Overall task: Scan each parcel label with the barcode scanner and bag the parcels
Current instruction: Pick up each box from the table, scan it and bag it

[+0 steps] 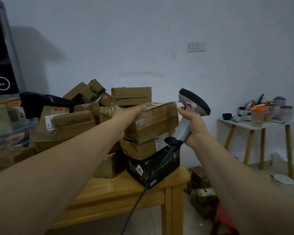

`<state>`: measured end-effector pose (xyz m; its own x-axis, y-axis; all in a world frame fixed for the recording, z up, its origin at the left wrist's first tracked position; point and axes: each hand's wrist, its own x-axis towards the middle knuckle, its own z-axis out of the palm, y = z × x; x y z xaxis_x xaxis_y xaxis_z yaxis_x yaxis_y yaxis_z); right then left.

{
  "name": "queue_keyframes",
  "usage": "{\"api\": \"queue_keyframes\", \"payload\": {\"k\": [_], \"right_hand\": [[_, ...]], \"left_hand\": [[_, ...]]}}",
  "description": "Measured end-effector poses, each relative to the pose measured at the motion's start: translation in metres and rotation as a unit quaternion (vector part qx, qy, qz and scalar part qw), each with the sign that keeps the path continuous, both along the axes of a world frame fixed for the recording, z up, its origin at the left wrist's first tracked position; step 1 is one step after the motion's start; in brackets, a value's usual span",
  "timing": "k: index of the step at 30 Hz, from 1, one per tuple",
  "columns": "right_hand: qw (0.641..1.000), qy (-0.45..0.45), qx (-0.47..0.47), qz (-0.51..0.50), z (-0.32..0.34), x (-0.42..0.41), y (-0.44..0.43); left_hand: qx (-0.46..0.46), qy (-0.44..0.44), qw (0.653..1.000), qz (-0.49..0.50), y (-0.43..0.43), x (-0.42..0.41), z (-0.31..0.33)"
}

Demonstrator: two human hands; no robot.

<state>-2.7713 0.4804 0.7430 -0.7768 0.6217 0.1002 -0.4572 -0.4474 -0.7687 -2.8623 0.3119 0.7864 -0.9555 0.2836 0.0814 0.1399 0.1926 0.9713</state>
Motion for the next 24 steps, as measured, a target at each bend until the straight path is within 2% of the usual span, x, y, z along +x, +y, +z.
{"api": "queue_keyframes", "payload": {"k": [3,5,11,15,18,24], "right_hand": [[0.999,-0.01,0.038,-0.003,0.006,-0.011,0.008],[0.998,-0.014,0.055,0.0,0.01,-0.016,0.007],[0.998,-0.003,0.058,-0.004,0.011,-0.019,0.001],[0.998,0.026,0.046,-0.028,0.003,-0.012,-0.003],[0.997,0.045,0.034,-0.047,-0.003,-0.004,-0.01],[0.993,0.092,-0.001,-0.078,-0.012,0.013,-0.028]], "left_hand": [[0.057,-0.092,0.994,-0.007,0.001,0.007,0.006],[0.072,-0.109,0.991,-0.011,0.001,0.009,0.009],[0.083,-0.101,0.991,-0.012,-0.001,0.022,0.012],[0.092,-0.063,0.994,-0.016,-0.011,0.022,0.008],[0.133,-0.035,0.99,-0.007,-0.021,0.024,0.0],[0.241,-0.038,0.97,-0.026,-0.05,0.028,-0.006]]}}
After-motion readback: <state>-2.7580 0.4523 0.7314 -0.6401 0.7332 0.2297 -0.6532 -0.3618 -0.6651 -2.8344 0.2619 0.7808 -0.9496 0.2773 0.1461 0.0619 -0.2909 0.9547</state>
